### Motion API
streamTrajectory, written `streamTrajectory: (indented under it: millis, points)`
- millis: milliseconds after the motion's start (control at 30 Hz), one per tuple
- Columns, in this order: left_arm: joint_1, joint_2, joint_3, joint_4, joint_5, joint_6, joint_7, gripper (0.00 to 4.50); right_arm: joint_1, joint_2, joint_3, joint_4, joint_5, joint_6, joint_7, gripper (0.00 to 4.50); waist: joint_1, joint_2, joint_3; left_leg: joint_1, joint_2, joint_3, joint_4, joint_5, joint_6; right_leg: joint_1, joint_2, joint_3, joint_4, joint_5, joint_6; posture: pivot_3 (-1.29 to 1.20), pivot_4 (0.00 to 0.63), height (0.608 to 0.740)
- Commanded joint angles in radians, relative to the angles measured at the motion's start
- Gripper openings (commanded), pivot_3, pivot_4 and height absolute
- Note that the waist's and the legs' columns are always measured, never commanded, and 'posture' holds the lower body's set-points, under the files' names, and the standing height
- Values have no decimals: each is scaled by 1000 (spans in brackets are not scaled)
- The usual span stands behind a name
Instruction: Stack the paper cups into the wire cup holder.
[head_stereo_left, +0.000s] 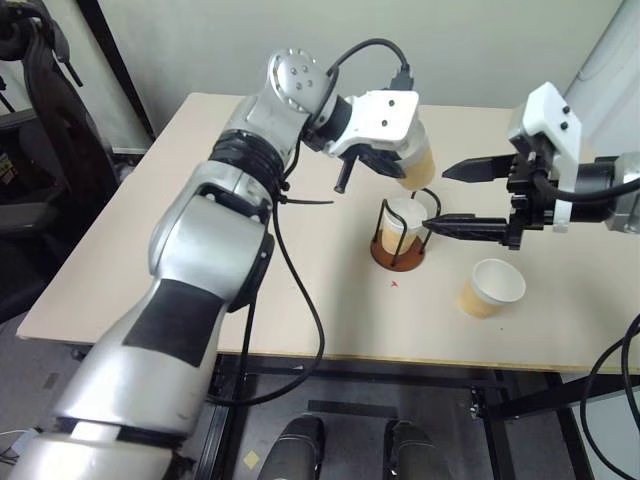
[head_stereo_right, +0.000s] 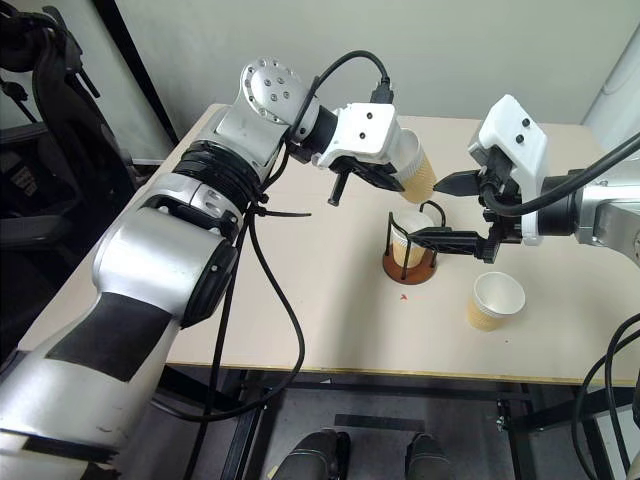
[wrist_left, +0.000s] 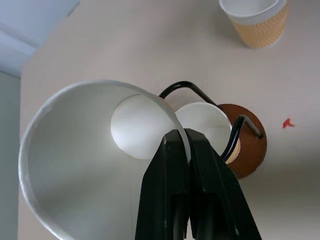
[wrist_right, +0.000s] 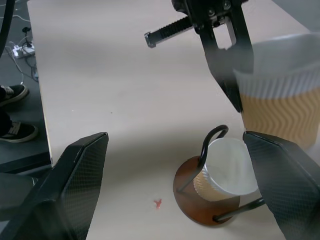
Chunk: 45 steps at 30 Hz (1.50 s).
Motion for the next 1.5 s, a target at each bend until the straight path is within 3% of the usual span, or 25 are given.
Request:
streamTrajectory:
  millis: [33,500,967,1500]
  points:
    - [-1,-4,17,-1,4,-3,-19,46,-11,-12,-33,-30,18,5,-16,4500,0,0,0,0,0,-1,0,0,0,0,0,-1,0,0,0,0,150,740]
    - [23,-26,12,9,52,-2,-7,46,2,-12,-50,-51,48,20,-49,4500,1,0,0,0,-1,0,3,0,1,1,1,0,0,2,2,0,150,740]
    - [28,-50,14,11,52,-6,-29,46,54,-191,12,96,-86,-88,50,4500,1,0,0,1,0,4,5,-1,3,1,2,15,0,1,9,0,150,740]
    - [45,-48,-12,15,104,-19,-41,46,78,-227,-24,95,-99,-95,84,4500,0,0,0,1,-1,21,16,-12,14,1,1,19,-1,4,13,0,150,740]
